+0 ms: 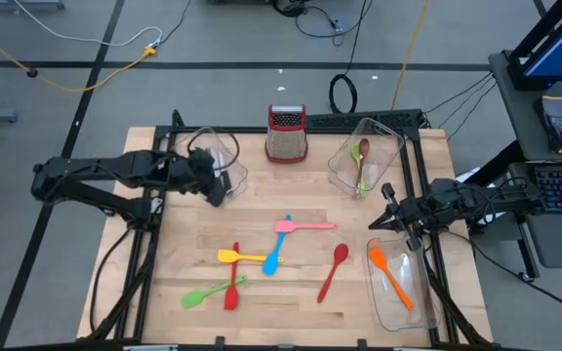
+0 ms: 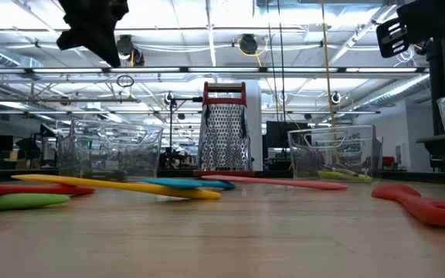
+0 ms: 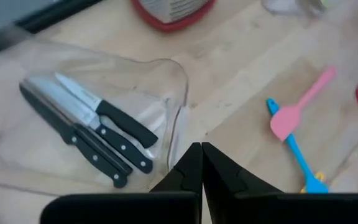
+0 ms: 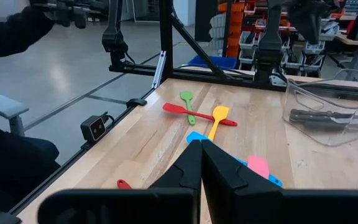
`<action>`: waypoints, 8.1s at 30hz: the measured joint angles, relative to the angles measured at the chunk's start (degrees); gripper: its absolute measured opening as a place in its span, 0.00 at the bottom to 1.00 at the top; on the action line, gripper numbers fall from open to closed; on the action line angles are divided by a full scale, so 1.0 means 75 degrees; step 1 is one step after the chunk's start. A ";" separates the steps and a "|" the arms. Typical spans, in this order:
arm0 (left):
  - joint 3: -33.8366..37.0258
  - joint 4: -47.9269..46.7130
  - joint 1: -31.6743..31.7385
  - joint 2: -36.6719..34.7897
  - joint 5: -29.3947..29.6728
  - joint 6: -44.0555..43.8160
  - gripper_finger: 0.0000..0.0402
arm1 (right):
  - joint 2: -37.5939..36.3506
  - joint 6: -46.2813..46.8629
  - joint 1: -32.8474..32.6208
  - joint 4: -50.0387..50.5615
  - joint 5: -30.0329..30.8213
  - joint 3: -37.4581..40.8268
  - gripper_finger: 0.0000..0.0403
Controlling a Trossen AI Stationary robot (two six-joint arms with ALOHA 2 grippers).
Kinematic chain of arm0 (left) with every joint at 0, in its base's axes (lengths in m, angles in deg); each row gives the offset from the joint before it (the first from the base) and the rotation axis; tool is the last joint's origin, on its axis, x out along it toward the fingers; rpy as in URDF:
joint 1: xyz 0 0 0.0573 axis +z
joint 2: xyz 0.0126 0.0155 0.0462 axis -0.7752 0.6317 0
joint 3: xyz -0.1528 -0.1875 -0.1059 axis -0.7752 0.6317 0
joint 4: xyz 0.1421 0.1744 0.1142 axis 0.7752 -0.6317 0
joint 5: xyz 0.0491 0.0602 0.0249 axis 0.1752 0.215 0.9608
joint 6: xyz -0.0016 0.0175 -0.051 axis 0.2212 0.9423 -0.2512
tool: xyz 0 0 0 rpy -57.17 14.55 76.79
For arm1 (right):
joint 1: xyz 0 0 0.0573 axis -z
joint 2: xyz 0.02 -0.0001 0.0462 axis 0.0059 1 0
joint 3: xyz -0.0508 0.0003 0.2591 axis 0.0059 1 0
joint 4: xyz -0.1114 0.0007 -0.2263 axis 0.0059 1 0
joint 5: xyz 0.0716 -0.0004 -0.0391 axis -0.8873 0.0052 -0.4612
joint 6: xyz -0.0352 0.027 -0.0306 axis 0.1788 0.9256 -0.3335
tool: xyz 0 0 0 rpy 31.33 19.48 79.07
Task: Pick & Place Kitchen Items
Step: Put the pink spatula into the bottom right transparent bin
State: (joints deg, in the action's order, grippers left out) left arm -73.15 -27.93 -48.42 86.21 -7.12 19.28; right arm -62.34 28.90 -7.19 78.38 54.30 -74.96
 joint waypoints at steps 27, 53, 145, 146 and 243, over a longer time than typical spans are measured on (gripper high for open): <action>0.4386 0.3591 -0.3518 -0.3375 0.1996 0.1127 0.03 | 0.3156 -0.0776 0.0002 -0.3199 0.0390 -0.0055 0.02; 0.5659 0.5179 -0.5098 -0.4669 0.2574 0.2806 0.01 | 0.8035 -0.1432 0.0002 -0.2155 0.2067 -0.2407 0.28; 0.6921 0.7198 -0.4417 -0.4558 0.0816 0.3309 0.03 | 1.1036 0.0197 -0.0173 0.0156 0.3946 -0.4995 0.05; 0.6921 0.7198 -0.4417 -0.4555 0.0821 0.3293 0.02 | 1.0842 0.0183 -0.0240 0.0236 0.4095 -0.4992 0.05; 0.6918 0.7093 -0.4432 -0.4546 0.0874 0.3253 0.02 | 0.7832 1.7604 -0.7412 0.6983 0.3780 -0.4847 0.07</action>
State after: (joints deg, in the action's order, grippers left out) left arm -21.26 25.27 -81.66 52.11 -0.56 43.67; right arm -3.60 160.93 -62.78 130.75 82.64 -111.31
